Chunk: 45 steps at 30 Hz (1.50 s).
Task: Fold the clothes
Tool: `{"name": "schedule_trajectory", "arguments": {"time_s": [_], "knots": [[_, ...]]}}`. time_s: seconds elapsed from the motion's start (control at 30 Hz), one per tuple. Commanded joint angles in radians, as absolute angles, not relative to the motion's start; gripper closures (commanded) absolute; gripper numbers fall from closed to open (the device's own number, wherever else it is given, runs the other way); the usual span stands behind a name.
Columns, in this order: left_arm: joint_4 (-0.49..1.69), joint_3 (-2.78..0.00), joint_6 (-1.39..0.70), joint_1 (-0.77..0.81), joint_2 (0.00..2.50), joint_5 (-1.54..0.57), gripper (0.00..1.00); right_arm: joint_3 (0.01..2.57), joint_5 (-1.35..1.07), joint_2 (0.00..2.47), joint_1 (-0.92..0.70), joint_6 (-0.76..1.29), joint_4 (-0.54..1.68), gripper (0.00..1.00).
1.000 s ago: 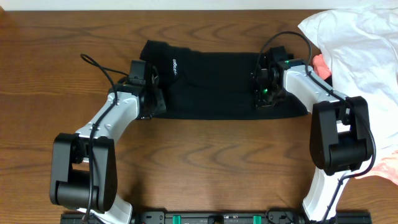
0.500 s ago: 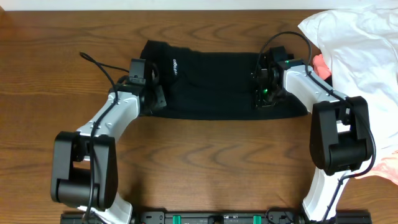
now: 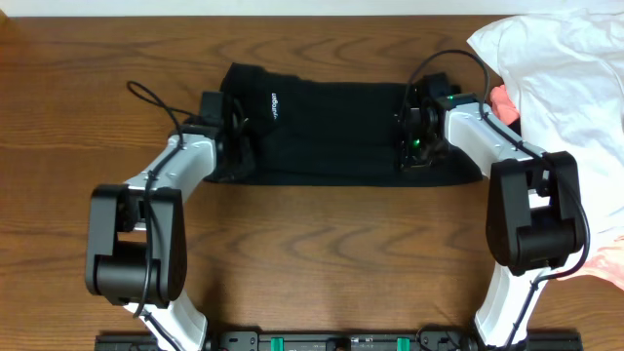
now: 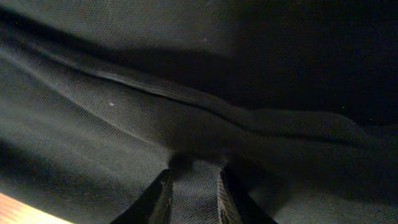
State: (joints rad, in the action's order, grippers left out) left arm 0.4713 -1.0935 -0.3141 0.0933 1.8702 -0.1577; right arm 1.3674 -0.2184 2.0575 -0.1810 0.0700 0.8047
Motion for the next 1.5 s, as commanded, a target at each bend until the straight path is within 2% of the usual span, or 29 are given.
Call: {"name": "schedule_trajectory", "arguments": {"time_s": [0.0,0.13,0.4,0.73,0.97,1.13,1.3,1.47], "knots": [[0.540,-1.037,-0.308,0.010,1.950,-0.002,0.92,1.318,-0.070,2.134,-0.121,0.146,0.754,0.74],[0.546,-1.037,-0.308,-0.034,1.950,-0.008,0.92,1.318,-0.072,2.134,-0.068,0.223,0.721,0.68],[0.545,-1.037,-0.308,-0.040,1.950,-0.011,0.92,1.318,-0.080,2.134,-0.010,0.234,0.766,0.68],[0.546,-1.037,-0.307,-0.040,1.950,-0.011,0.92,1.330,-0.157,2.131,-0.027,0.150,0.823,0.64],[0.545,-1.037,-0.307,-0.040,1.950,-0.015,0.92,1.425,-0.371,2.070,-0.030,0.028,0.857,0.58],[0.546,-1.037,-0.308,-0.040,1.950,-0.027,0.90,1.449,-0.371,2.046,-0.034,0.028,0.822,0.52],[0.546,-1.037,-0.307,-0.040,1.950,-0.079,0.83,1.448,-0.373,2.047,-0.062,0.022,0.811,0.52],[0.546,-1.037,-0.307,-0.040,1.950,-0.079,0.83,1.448,-0.364,2.047,-0.102,-0.009,0.808,0.52]]}}
